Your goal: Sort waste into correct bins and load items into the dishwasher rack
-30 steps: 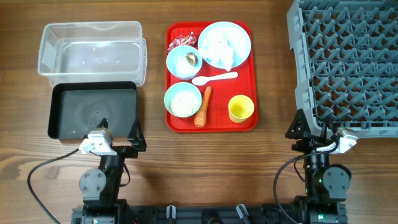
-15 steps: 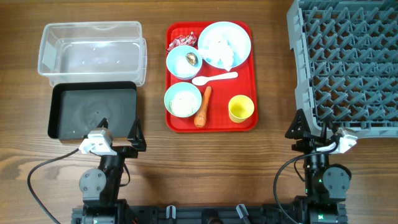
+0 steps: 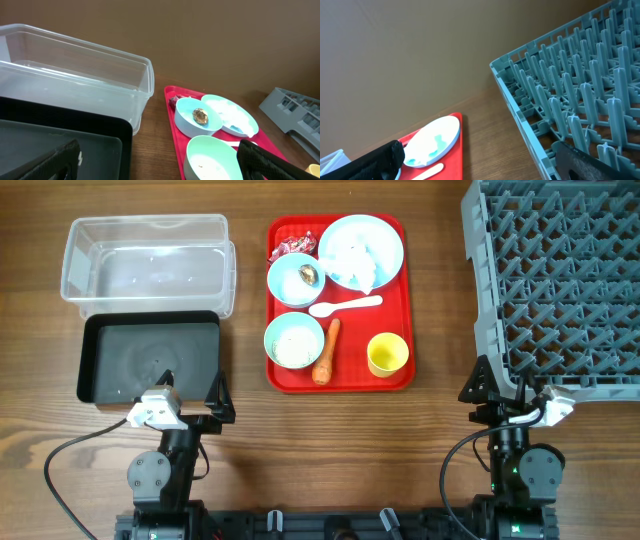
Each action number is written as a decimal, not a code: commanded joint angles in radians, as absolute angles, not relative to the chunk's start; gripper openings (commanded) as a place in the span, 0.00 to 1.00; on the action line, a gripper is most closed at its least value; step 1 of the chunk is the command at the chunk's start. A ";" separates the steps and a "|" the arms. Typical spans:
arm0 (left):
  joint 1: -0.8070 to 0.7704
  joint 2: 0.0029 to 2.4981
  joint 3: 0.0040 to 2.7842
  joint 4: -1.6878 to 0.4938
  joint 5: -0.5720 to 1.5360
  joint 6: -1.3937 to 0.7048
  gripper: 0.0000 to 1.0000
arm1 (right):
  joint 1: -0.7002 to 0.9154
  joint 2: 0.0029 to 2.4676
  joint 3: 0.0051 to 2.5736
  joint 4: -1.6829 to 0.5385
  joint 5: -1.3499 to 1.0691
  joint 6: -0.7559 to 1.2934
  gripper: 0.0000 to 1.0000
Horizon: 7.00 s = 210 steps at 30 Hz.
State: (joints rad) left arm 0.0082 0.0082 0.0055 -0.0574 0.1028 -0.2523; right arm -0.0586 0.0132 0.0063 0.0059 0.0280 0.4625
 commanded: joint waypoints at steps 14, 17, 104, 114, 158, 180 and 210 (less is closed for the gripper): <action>0.004 0.010 0.006 -0.064 0.115 -0.240 1.00 | -0.056 0.018 0.006 0.012 0.043 0.508 1.00; 0.004 0.010 0.006 -0.065 0.117 -0.243 1.00 | -0.056 0.018 0.006 0.012 0.034 0.508 1.00; -0.565 1.922 1.425 -0.776 -0.022 -0.432 0.45 | -0.056 1.139 1.079 -0.592 -0.337 0.183 1.00; -0.566 1.987 1.425 -0.763 -0.117 -0.533 0.41 | -0.056 1.139 1.079 -0.596 -0.334 0.184 1.00; -0.576 2.003 1.426 -0.684 -0.114 -0.475 0.51 | -0.056 1.165 1.078 -0.608 -0.334 0.184 1.00; -0.578 2.003 1.425 -0.769 -0.087 -0.479 0.22 | -0.056 1.183 1.078 -0.615 -0.334 0.184 1.00; -0.499 1.813 1.486 -0.974 -0.088 -0.479 0.04 | -0.056 1.183 1.078 -0.611 -0.338 0.186 1.00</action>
